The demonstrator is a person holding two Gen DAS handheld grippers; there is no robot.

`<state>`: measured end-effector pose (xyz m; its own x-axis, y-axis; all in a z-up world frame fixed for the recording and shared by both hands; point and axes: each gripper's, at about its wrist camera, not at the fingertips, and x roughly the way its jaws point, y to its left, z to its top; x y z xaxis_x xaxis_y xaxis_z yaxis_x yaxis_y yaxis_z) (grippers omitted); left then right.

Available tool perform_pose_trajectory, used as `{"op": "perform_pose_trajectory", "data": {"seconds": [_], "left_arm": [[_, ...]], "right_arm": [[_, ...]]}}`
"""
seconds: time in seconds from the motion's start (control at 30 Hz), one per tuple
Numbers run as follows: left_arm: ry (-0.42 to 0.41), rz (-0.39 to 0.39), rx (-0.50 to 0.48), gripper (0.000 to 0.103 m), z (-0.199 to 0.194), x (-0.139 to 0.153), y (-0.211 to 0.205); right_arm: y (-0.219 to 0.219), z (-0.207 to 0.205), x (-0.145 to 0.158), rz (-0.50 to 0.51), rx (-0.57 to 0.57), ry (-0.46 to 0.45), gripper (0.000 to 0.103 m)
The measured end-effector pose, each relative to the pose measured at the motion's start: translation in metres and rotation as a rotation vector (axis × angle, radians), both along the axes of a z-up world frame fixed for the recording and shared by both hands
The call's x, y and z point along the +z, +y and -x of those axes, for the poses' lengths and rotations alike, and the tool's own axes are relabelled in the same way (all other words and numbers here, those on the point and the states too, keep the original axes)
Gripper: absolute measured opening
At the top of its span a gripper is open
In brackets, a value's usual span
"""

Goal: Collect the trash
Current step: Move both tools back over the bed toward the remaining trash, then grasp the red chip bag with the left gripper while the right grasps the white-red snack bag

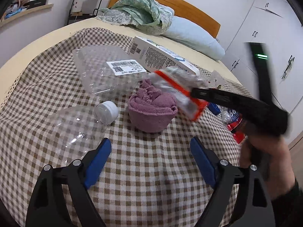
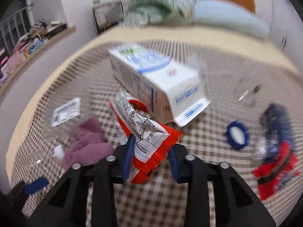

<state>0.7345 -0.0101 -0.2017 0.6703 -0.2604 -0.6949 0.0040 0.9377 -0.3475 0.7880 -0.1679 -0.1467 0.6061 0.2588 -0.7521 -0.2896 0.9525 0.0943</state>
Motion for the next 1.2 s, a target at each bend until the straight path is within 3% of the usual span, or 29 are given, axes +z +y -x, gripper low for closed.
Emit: {"op": "perform_pose_trajectory", "data": {"seconds": [0.1,0.2,0.3,0.37,0.43,0.57,0.7,0.77,0.93,1.03,1.07,1.13,1.2], "left_arm": [[-0.008,0.009,-0.020,0.083,-0.001,0.000,-0.008],[-0.014,0.007,-0.067,0.083,0.003,-0.001,-0.025],[-0.043,-0.005,-0.133,0.083,0.014,-0.001,-0.044],[-0.066,-0.041,-0.176,0.084,0.024,-0.002,-0.058],[-0.090,-0.085,-0.217,0.084,0.033,-0.002,-0.072],[-0.143,-0.120,-0.277,0.087,0.041,0.003,-0.105],[-0.070,-0.041,-0.368,0.091,0.014,0.004,-0.164],[-0.020,-0.047,-0.486,0.091,-0.007,0.002,-0.212],[-0.029,-0.290,-0.523,0.091,-0.058,0.000,-0.299],[-0.018,-0.354,-0.513,0.090,-0.085,-0.010,-0.321],[-0.010,-0.350,-0.521,0.087,-0.091,-0.013,-0.324],[-0.008,-0.317,-0.553,0.072,-0.096,-0.015,-0.329],[-0.027,-0.300,-0.565,0.040,-0.096,-0.016,-0.331]], "right_arm": [[-0.019,0.050,0.038,0.008,-0.081,-0.162,0.028],[-0.061,0.109,0.069,0.028,-0.298,-0.302,0.027],[-0.106,0.156,0.073,0.000,-0.524,-0.356,0.027],[-0.140,0.188,0.059,-0.045,-0.662,-0.350,0.027],[-0.162,0.202,0.048,-0.042,-0.735,-0.337,0.027],[-0.207,0.212,0.036,-0.130,-0.789,-0.308,0.027],[-0.225,0.217,0.027,-0.223,-0.809,-0.286,0.027],[-0.225,0.215,0.025,-0.201,-0.813,-0.269,0.027],[-0.232,0.203,0.014,-0.149,-0.827,-0.232,0.027],[-0.242,0.204,0.008,-0.185,-0.801,-0.242,0.027],[-0.244,0.203,0.007,-0.196,-0.784,-0.248,0.027],[-0.240,0.199,0.005,-0.171,-0.735,-0.261,0.027],[-0.238,0.196,0.003,-0.151,-0.718,-0.265,0.027]]}}
